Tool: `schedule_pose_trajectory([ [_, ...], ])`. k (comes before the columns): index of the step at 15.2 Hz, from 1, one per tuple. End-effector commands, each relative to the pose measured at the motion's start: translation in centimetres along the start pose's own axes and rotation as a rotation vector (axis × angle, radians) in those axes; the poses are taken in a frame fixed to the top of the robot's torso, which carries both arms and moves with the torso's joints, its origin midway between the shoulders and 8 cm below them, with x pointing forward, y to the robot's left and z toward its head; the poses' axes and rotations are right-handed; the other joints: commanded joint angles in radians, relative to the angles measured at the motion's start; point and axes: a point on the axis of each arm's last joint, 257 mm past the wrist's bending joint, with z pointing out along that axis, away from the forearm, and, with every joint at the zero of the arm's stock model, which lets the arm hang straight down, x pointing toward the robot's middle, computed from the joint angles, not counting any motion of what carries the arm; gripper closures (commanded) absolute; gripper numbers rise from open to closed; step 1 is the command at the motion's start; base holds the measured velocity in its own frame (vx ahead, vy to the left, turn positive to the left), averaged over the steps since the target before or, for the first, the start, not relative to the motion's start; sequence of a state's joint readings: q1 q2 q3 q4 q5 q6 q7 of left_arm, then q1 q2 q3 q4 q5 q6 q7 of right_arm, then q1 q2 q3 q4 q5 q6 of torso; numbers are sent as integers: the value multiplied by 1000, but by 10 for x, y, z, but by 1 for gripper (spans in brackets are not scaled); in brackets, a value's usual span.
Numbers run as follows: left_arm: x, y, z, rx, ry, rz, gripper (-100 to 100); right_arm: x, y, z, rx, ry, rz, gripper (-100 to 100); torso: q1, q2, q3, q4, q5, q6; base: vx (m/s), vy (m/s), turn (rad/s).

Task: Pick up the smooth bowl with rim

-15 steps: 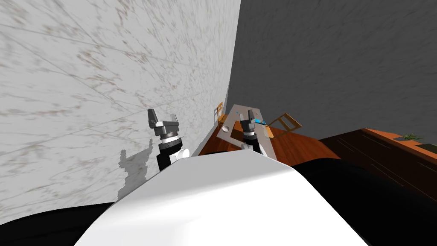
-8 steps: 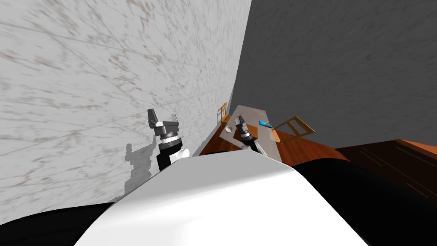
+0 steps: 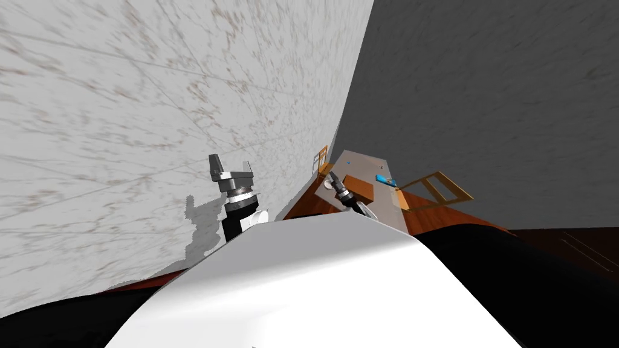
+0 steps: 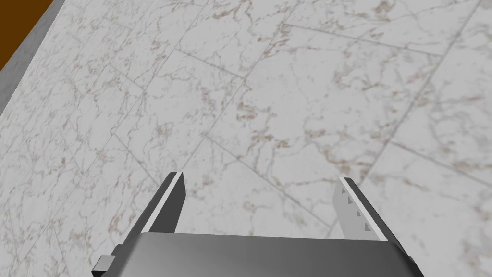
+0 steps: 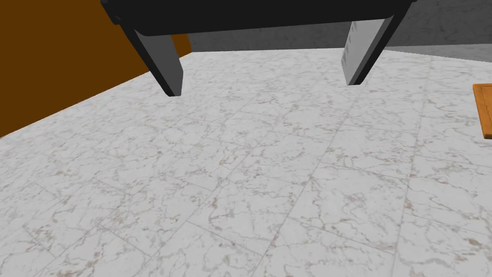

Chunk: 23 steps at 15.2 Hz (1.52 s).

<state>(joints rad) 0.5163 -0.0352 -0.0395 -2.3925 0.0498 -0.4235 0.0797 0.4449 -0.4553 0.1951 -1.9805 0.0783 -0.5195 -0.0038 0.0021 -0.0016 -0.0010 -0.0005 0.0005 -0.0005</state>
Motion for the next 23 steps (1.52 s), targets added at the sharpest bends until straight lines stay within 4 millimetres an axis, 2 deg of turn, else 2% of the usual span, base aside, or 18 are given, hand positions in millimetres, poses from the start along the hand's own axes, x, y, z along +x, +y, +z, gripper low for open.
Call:
schedule_pose_trajectory([
  [1,0,0,0,0,0,0,0,4,-18,-6,39,29,-17,-100,0,0,0,0,0,0,16,15,33],
  [2,0,0,0,0,0,0,0,15,-32,-11,68,78,-44,-100,-1,0,0,0,0,1,16,25,151],
  [3,0,0,0,0,0,0,0,15,-44,-17,95,89,-52,-100,0,0,0,0,0,0,18,28,195],
  [4,0,0,0,0,0,0,0,15,-44,-17,97,89,-52,-100,0,0,0,0,0,0,13,17,77],
  [5,0,0,0,0,0,0,0,25,-62,-24,134,140,-83,-100,-1,0,0,0,0,0,18,27,219],
  [7,0,0,0,0,0,0,0,24,-72,-30,156,149,-90,-100,0,0,0,0,0,0,20,21,130],
  [10,0,0,0,0,0,0,0,40,-110,-52,237,258,-163,-100,0,0,0,0,0,0,25,29,242],
  [12,0,0,0,0,0,0,0,36,-126,-64,277,272,-176,-100,0,-1,0,0,0,0,26,23,150],
  [15,0,0,0,0,0,0,0,45,-163,-93,357,383,-260,-100,0,0,0,0,0,0,26,31,245],
  [18,0,0,0,0,0,0,0,40,-190,-119,421,452,-320,-100,-1,0,0,0,0,1,28,22,179],
  [20,0,0,0,0,0,0,0,35,-203,-131,459,455,-324,-100,0,0,0,0,0,0,26,15,158],
  [21,0,0,0,0,0,0,0,35,-215,-145,483,512,-371,-100,-1,0,0,0,0,1,21,18,225],
  [23,0,0,0,0,0,0,0,31,-224,-155,511,515,-375,-100,-1,0,0,0,0,0,22,13,158],
])
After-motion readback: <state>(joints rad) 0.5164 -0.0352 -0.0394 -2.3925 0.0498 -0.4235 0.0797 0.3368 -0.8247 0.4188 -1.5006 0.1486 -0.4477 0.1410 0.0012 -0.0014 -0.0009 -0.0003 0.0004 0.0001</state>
